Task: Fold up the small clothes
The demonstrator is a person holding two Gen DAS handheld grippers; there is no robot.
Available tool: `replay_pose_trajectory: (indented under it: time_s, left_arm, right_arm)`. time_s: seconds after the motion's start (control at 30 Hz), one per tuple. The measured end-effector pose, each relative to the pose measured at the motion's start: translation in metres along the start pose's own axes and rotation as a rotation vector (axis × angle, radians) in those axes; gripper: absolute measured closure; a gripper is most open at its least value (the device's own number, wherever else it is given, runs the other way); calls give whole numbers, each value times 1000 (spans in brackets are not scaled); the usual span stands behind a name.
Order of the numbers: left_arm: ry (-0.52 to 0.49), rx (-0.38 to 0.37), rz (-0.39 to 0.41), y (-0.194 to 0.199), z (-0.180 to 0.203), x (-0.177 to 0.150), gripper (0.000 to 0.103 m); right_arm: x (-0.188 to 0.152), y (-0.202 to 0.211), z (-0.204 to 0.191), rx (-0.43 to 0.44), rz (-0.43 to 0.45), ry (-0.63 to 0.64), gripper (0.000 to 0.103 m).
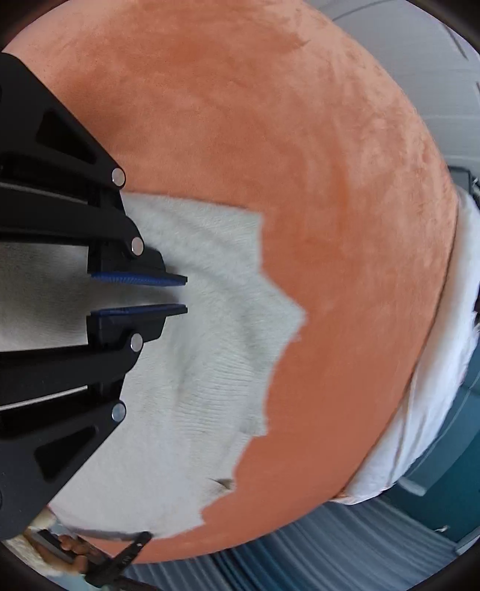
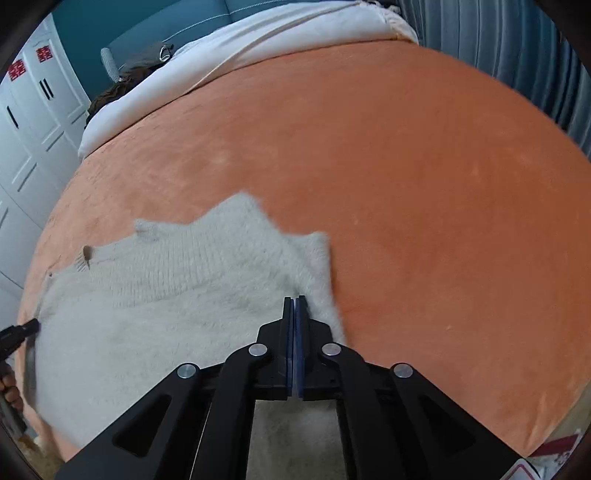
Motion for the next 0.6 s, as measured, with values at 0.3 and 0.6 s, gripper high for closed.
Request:
replay_pose_trajectory:
  time_s: [0.3,0.6]
  left_arm:
    - [-5,86,-91,-64,18,36,69]
    - [30,79,-64,-74,-2,39,90]
  right_arm:
    - [38,-66,-37,7,-62,-10,48]
    - [50,-65,4,-15,-30,-67,95]
Point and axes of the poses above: each gripper's, at about its wrist camera, not at the fingertips, and y roughly against the way its jaws point, z to its right, x to its top, the point moved 7 cm from there along -y, roughly the way its jaws point, and after that the axes turned 3 degrees about z, right-handed, at the moved point
